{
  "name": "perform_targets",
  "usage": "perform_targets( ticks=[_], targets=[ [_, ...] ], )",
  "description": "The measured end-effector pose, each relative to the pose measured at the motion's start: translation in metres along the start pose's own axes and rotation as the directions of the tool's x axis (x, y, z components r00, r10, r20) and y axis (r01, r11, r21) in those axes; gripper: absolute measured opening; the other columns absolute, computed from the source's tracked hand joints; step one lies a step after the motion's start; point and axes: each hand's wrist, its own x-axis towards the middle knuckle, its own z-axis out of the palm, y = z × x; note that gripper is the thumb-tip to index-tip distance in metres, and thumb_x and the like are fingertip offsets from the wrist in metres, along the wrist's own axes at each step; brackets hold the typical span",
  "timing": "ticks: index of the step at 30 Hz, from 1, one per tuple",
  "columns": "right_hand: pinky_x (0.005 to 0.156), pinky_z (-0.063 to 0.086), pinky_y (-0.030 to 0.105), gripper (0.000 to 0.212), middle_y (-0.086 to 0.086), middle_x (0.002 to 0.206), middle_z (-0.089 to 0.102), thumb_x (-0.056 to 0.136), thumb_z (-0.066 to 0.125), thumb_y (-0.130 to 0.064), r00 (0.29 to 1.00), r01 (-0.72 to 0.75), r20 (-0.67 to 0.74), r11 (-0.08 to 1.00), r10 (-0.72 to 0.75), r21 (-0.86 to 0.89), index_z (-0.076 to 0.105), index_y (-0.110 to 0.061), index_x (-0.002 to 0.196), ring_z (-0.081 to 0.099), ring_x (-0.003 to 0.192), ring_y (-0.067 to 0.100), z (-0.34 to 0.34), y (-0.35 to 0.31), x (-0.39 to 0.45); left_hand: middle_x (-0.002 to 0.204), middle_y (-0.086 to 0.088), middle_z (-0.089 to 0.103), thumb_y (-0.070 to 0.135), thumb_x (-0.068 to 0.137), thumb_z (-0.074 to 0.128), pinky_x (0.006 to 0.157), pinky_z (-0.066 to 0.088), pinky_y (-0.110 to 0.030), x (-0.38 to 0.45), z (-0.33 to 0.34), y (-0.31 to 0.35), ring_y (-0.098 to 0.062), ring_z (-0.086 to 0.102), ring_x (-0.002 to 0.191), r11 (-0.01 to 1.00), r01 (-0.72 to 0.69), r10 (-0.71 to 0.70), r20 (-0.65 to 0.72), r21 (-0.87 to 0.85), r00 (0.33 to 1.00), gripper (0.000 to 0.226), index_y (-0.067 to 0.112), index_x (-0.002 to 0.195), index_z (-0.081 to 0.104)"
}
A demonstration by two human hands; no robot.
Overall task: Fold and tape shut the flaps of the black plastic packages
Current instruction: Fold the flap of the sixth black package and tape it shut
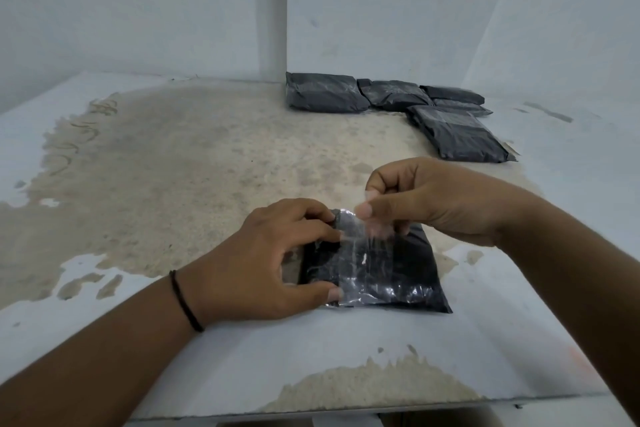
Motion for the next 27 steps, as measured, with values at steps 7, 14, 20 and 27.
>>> perform_targets(
  ticks=[7,14,20,27],
  targets=[
    [0.049,0.035,0.018,0.029,-0.002,0.057,0.06,0.062,0.077,-0.039,0.995,-0.051,-0.093,0.995,0.044,-0.084,0.06,-0.016,0.068,0.047,0.048,0.005,0.003,0.009,0.005,0.112,0.018,0.051,0.062,0.069,0.067,0.087,0.045,-0.026,0.0,-0.003,0.004,-0.004,0.054,0.103,1.0,-0.003,0.003,-0.017,-0.03,1.0,0.055,0.033,0.115,0.058],
    [0.045,0.035,0.009,0.023,0.013,0.072,0.066,0.073,0.077,-0.027,0.991,-0.068,-0.125,0.993,0.056,-0.098,0.061,-0.012,0.072,0.048,0.048,0.002,0.004,0.012,0.005,0.117,0.015,0.053,0.047,0.077,0.061,0.089,0.044,-0.018,-0.005,-0.005,0.004,-0.003,0.054,0.109,0.996,-0.027,0.025,-0.028,-0.081,0.999,0.044,0.023,0.113,0.065],
    [0.043,0.032,0.009,0.026,-0.005,0.053,0.058,0.077,0.075,-0.03,0.985,-0.067,-0.167,0.986,0.041,-0.15,0.059,-0.011,0.07,0.042,0.042,0.0,0.003,0.011,0.007,0.111,0.014,0.054,0.043,0.073,0.067,0.084,0.045,-0.02,-0.005,-0.006,0.007,-0.003,0.056,0.102,0.998,-0.033,0.032,-0.036,-0.047,0.999,0.04,0.024,0.108,0.062],
    [0.042,0.032,0.007,0.03,-0.017,0.043,0.055,0.082,0.07,-0.036,0.972,-0.088,-0.236,0.928,0.0,-0.363,0.061,-0.012,0.067,0.042,0.038,-0.001,0.004,0.012,0.012,0.11,0.016,0.052,0.045,0.071,0.066,0.09,0.037,-0.014,-0.006,-0.005,0.008,-0.002,0.051,0.105,1.0,-0.026,0.027,-0.047,0.008,0.999,0.039,0.029,0.106,0.061]
  ],
)
